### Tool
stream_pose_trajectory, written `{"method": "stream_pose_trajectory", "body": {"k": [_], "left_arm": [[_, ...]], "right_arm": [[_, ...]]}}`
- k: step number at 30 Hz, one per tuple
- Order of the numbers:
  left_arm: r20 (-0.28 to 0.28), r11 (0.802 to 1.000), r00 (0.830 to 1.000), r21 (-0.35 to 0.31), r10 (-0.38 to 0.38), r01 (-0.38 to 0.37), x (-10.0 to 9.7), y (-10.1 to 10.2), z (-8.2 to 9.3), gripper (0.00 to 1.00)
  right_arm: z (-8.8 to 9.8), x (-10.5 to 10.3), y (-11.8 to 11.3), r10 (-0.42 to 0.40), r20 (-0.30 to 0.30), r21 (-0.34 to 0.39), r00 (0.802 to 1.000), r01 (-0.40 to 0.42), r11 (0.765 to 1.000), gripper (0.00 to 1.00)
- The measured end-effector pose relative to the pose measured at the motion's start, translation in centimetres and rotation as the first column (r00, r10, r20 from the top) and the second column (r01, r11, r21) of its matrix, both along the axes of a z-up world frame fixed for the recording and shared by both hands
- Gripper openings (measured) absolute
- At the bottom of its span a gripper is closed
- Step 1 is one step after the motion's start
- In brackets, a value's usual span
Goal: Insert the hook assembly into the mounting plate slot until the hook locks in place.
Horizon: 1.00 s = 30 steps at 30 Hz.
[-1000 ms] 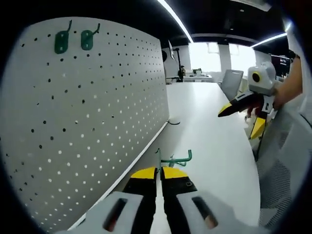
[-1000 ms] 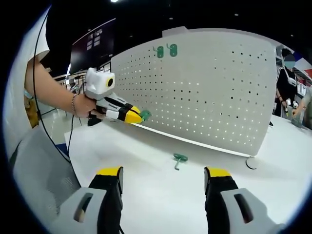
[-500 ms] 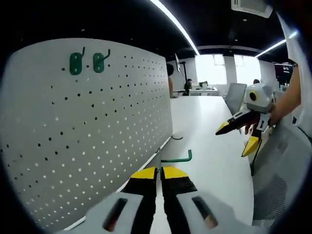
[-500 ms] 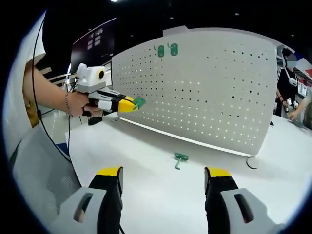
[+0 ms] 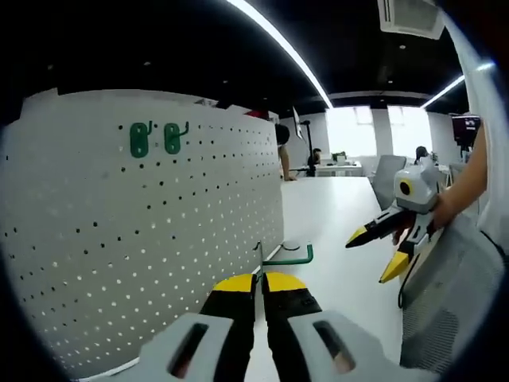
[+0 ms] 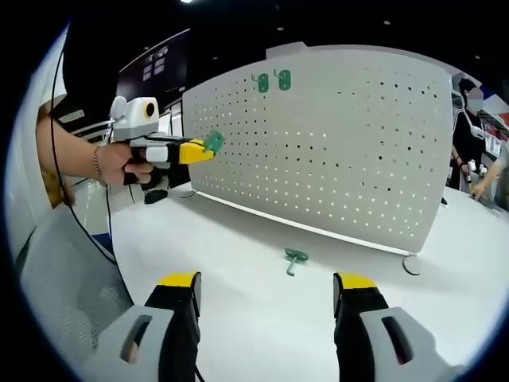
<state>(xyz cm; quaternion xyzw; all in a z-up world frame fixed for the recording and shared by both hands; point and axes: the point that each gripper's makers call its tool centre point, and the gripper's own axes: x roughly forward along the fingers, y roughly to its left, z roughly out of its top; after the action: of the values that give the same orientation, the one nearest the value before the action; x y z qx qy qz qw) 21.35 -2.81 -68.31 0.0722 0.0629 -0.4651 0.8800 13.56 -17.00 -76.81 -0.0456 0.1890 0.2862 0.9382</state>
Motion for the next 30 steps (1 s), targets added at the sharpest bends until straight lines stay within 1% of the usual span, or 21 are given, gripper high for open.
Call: {"method": "stream_pose_trajectory", "body": {"k": [4,6,7,12,16,25,28,30], "left_arm": [[0.008,1.000,1.000,-0.027,-0.004,0.005,-0.7,0.2,0.9,0.03],[0.018,1.000,1.000,-0.028,-0.001,0.002,-1.0,0.3,1.2,0.03],[0.018,0.999,1.000,-0.047,0.002,-0.001,-1.0,0.5,1.6,0.03],[0.023,0.997,1.000,-0.081,0.014,-0.012,-1.4,0.6,2.5,0.03],[0.035,0.996,0.999,-0.091,0.027,-0.024,-1.8,0.6,2.9,0.03],[0.037,0.993,0.998,-0.108,0.048,-0.043,-2.0,0.9,3.3,0.03],[0.035,0.993,0.998,-0.106,0.049,-0.045,-2.0,0.9,3.3,0.03],[0.034,0.994,0.998,-0.105,0.048,-0.044,-2.0,0.9,3.2,0.03]], "right_arm": [[0.0,0.0,0.0,0.000,-0.001,0.001,1.000,0.000,1.000,0.65],[-0.1,0.0,0.0,0.001,-0.002,0.001,1.000,-0.001,1.000,0.65],[-0.1,0.0,0.0,0.001,-0.003,0.002,1.000,-0.001,1.000,0.65],[-0.1,0.0,0.0,0.000,-0.004,0.002,1.000,0.000,1.000,0.65],[-0.2,0.0,-0.1,0.000,-0.005,-0.001,1.000,0.000,1.000,0.65],[-0.2,-0.1,-0.1,-0.003,-0.008,0.002,1.000,0.003,1.000,0.65],[0.0,0.0,-0.2,-0.005,-0.004,0.007,1.000,0.005,1.000,0.65],[0.5,0.0,-0.2,-0.005,0.010,0.018,1.000,0.004,1.000,0.65]]}}
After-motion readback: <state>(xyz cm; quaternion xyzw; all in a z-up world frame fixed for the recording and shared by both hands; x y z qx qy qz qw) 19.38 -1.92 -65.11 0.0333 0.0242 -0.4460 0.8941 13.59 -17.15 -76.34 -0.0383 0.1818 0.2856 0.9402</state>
